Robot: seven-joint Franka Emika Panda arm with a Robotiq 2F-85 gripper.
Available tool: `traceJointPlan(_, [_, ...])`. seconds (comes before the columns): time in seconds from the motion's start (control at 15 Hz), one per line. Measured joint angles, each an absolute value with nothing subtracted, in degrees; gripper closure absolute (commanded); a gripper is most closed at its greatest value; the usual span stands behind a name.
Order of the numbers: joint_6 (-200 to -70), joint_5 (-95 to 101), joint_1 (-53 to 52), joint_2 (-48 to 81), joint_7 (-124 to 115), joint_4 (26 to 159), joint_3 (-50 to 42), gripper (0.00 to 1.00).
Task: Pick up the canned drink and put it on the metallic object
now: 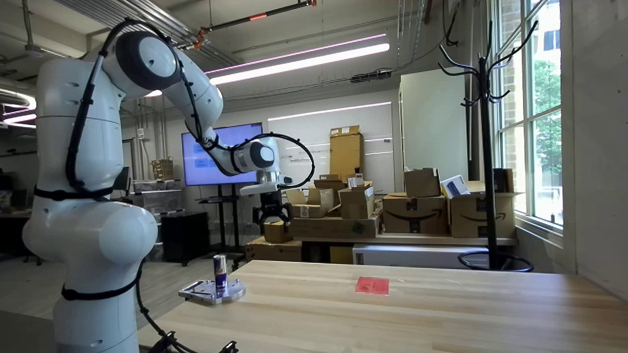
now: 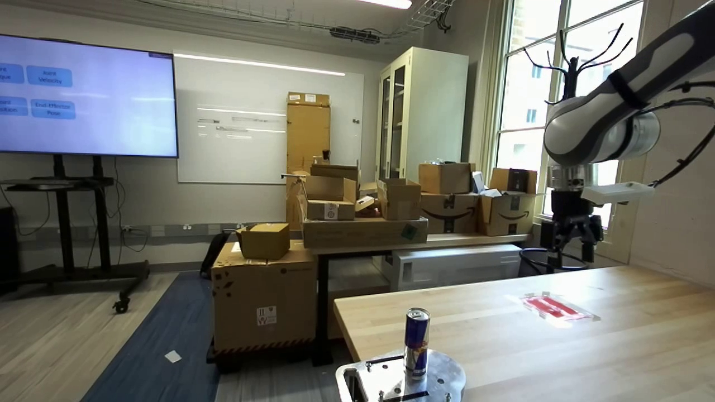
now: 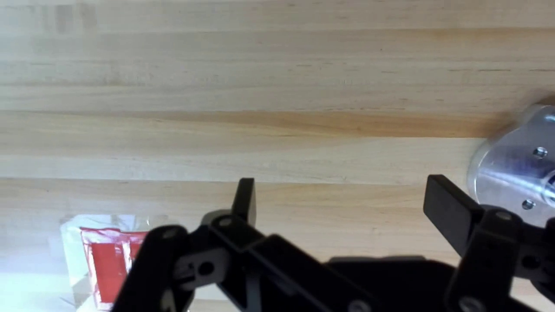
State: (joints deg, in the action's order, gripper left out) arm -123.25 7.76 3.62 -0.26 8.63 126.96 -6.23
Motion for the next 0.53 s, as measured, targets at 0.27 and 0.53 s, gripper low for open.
traceJointPlan(0.27, [-123.5,7.76,3.99,-5.38,8.68,131.97,-7.06,0.0])
traceJointPlan(0.53, [-123.71,7.77,3.99,-9.33,8.83,135.28,-7.31,0.0])
